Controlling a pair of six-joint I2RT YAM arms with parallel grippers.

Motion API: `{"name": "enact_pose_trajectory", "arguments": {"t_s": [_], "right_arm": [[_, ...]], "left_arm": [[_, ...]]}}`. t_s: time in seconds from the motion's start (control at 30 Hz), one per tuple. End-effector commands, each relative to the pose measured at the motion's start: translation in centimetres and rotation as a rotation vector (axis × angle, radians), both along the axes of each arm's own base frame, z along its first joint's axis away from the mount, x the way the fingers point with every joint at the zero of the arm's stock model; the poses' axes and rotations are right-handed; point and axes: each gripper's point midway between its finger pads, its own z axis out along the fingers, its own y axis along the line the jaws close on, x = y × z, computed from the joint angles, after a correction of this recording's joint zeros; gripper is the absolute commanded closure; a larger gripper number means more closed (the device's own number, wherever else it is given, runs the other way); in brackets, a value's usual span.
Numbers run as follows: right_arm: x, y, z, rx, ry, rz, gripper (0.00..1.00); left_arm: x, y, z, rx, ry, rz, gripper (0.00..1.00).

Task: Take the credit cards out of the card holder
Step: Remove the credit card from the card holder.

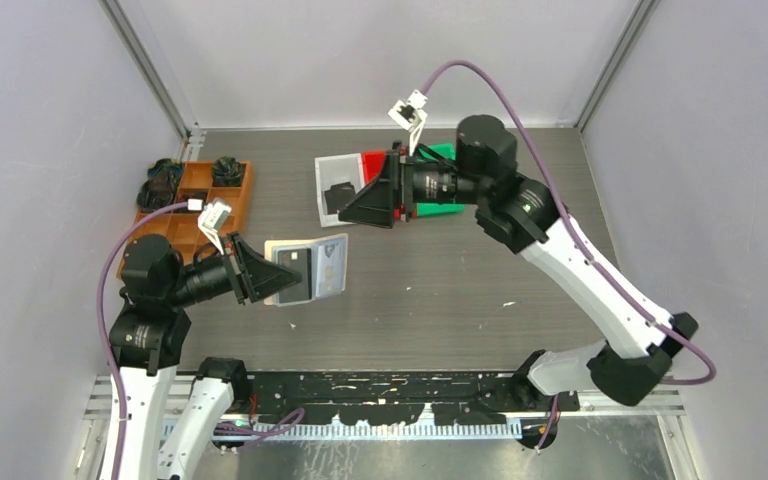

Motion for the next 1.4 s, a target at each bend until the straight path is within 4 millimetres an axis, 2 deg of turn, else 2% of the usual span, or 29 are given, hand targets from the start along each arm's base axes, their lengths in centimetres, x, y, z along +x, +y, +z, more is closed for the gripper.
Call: {"name": "enact_pose_trajectory", "arguments": {"t_s": [0.0,0.13,0.23,0.37,0.6,0.8,1.13,1.37], "right_arm": [[-1.7,-0.2,4.0,0.175,0.045,-0.017,0.39],[-3.6,1.1,2.9,0.246,0.07,0.046,0.4],[-5.2,2.4,1.3,0.209,0.104,0.103,0.4],[-6.1,3.8,-0.8,0.16,0.161,0.149,0.43],[-6.1,4.8,-3.8,0.071,0.206,0.144,0.44],[-5.5,5.0,-5.4,0.023,0.212,0.125,0.46],[-5.7,6.1,-4.6,0.074,0.242,0.165,0.54],[-5.8,6.8,-3.7,0.126,0.254,0.189,0.7]], "left_arm": [[1.7,0.7,1.7,0.008,-0.071,0.103,1.0],[1.7,0.3,2.3,-0.036,-0.04,0.09,1.0],[1.7,0.3,2.6,-0.045,-0.037,0.088,1.0],[1.5,0.2,3.0,-0.057,-0.048,0.081,1.0],[0.9,0.1,3.6,-0.077,-0.044,0.065,1.0],[0.1,-0.2,4.3,-0.103,-0.046,0.026,1.0],[-1.0,-0.6,4.9,-0.149,-0.018,-0.034,1.0],[-1.1,-0.6,4.5,-0.159,-0.004,-0.029,0.98]]}}
